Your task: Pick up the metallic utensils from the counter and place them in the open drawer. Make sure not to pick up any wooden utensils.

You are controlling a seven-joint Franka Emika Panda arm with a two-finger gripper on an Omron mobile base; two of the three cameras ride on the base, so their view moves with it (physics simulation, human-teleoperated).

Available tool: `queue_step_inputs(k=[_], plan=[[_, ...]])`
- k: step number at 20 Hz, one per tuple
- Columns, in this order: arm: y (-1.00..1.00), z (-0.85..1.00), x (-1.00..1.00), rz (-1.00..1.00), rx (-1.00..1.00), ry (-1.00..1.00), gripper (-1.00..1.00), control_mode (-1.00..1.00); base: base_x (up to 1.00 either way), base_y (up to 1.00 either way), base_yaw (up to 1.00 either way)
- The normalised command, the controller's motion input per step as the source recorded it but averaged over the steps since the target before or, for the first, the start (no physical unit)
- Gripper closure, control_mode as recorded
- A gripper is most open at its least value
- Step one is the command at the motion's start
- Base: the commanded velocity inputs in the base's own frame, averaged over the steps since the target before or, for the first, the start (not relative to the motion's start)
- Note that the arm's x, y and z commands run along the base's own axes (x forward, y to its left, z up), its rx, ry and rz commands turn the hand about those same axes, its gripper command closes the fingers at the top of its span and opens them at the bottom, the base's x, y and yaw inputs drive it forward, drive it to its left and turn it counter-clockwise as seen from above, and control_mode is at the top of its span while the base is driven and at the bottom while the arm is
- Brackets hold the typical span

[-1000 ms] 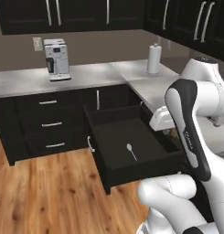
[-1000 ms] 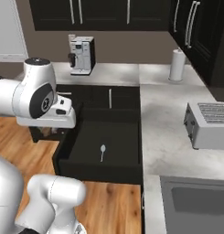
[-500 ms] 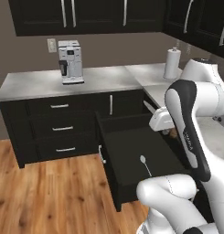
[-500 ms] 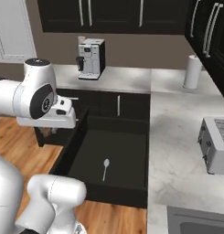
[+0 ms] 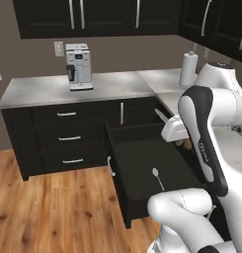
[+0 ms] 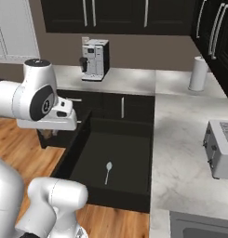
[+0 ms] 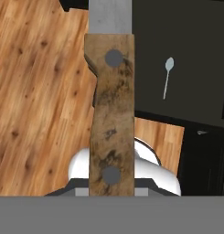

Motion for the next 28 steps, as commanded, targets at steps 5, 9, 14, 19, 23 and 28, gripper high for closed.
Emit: queue_step_inputs(k=[5, 9, 14, 19, 23, 28], plan=[[0.0, 0.0, 0.0, 0.0, 0.0, 0.0, 1.0, 1.0, 0.1, -0.55, 0.0], [0.0, 0.0, 0.0, 0.0, 0.0, 0.0, 1.0, 1.0, 0.04, -0.58, 0.0], [0.0, 0.0, 0.0, 0.0, 0.0, 0.0, 1.0, 1.0, 0.01, -0.2, 0.0], [0.0, 0.0, 0.0, 0.0, 0.0, 0.0, 1.0, 1.0, 0.0, 0.0, 0.0], [0.0, 0.0, 0.0, 0.0, 0.0, 0.0, 1.0, 1.0, 0.0, 0.0, 0.0], [0.0, 0.0, 0.0, 0.0, 0.0, 0.0, 1.0, 1.0, 0.0, 0.0, 0.0]])
